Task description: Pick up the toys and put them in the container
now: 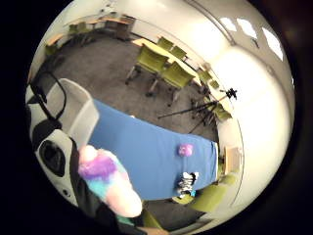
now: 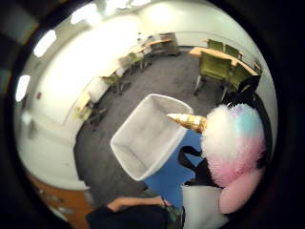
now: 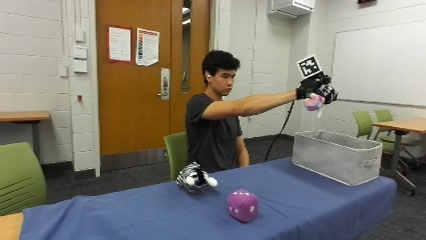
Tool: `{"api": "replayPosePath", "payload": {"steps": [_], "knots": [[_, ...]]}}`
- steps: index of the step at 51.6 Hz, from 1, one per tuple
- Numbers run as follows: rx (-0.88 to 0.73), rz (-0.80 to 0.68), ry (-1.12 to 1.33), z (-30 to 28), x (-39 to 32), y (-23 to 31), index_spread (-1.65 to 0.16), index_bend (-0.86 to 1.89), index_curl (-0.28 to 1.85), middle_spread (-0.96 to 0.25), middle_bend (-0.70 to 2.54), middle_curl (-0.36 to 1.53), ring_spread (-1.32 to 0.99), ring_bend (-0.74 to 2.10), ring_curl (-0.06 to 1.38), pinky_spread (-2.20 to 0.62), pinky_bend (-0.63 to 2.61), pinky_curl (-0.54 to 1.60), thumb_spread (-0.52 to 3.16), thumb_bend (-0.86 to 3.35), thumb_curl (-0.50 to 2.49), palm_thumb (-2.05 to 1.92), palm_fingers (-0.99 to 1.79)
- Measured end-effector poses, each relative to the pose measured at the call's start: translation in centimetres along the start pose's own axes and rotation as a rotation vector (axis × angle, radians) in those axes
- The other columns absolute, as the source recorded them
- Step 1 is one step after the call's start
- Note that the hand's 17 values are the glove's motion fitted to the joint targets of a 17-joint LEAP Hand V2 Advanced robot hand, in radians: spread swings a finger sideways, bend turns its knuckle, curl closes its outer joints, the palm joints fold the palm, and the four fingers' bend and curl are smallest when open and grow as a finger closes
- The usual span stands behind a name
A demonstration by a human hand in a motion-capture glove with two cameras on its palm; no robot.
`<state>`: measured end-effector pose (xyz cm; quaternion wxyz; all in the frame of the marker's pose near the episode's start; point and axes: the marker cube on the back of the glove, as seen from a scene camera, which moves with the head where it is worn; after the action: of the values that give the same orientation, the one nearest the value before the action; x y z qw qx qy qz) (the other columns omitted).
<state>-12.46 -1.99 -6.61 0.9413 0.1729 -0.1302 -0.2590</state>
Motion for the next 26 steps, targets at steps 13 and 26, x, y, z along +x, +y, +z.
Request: {"api": "replayPosePath", "payload": {"steps": [13, 26], "knots": [[-0.026, -0.025, -0.082, 4.9, -3.5, -5.5, -0.30, 0.49, 0.77, -0.31, 0.99, 0.67, -0.37, 1.30, 0.56, -0.47, 0.92, 0.50, 0.37, 0.31, 0.98, 0.55, 1.20], [-0.435, 0.070, 0.134, 11.5, -2.2, -4.6, -0.33, 0.21, 0.74, -0.33, 0.86, 0.63, -0.40, 1.22, 0.53, -0.46, 1.02, 0.51, 0.44, 0.23, 1.03, 0.40, 0.71]]}}
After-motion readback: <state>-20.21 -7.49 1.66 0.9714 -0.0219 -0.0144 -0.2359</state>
